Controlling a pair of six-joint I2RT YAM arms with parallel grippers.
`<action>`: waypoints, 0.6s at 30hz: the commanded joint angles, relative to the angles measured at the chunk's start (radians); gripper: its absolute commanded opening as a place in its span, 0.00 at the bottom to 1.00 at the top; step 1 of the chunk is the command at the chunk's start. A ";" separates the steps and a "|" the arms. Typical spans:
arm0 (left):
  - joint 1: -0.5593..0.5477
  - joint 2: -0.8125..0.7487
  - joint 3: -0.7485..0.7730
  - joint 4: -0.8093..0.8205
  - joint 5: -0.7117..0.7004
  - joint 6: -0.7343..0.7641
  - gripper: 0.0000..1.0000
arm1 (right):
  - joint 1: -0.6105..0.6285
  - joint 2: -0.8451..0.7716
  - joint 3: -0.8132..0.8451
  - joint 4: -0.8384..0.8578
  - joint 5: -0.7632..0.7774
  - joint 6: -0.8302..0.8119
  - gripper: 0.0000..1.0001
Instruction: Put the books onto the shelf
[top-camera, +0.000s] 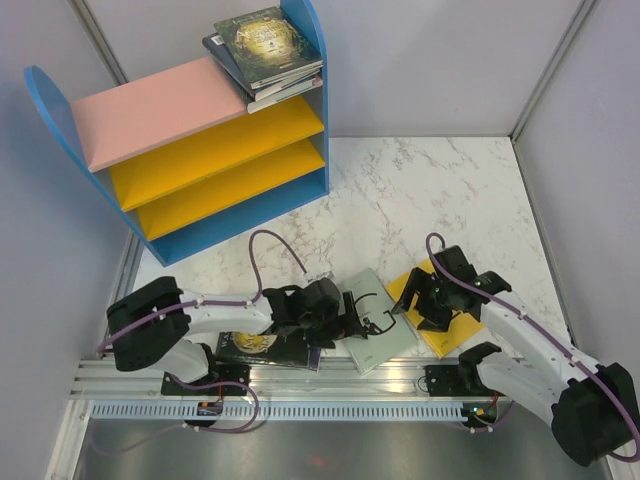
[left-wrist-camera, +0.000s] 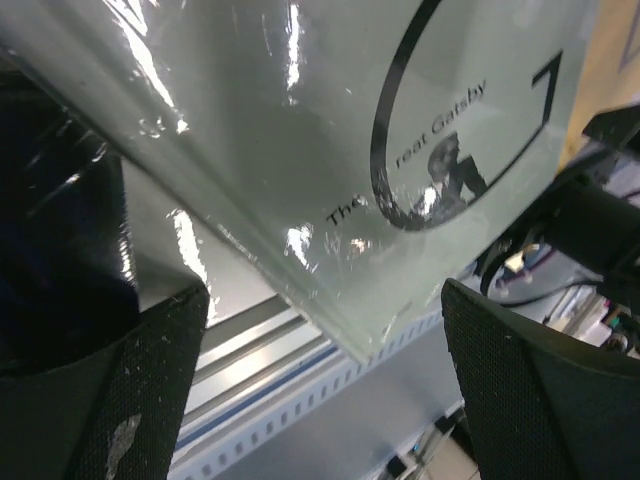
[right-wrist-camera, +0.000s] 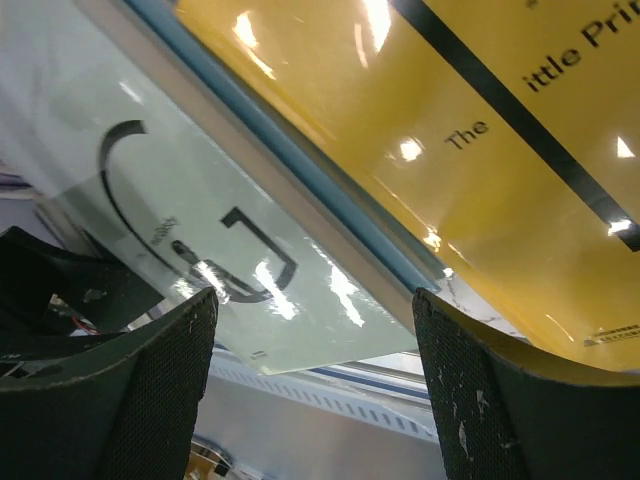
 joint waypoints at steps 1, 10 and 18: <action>-0.077 0.098 0.029 -0.016 -0.242 -0.193 1.00 | 0.000 -0.022 -0.054 0.015 0.001 -0.018 0.82; -0.180 0.250 0.067 0.058 -0.402 -0.434 1.00 | 0.000 -0.079 -0.230 0.105 -0.051 0.040 0.79; -0.180 0.077 0.001 0.225 -0.545 -0.423 0.91 | 0.000 -0.093 -0.307 0.179 -0.110 0.066 0.75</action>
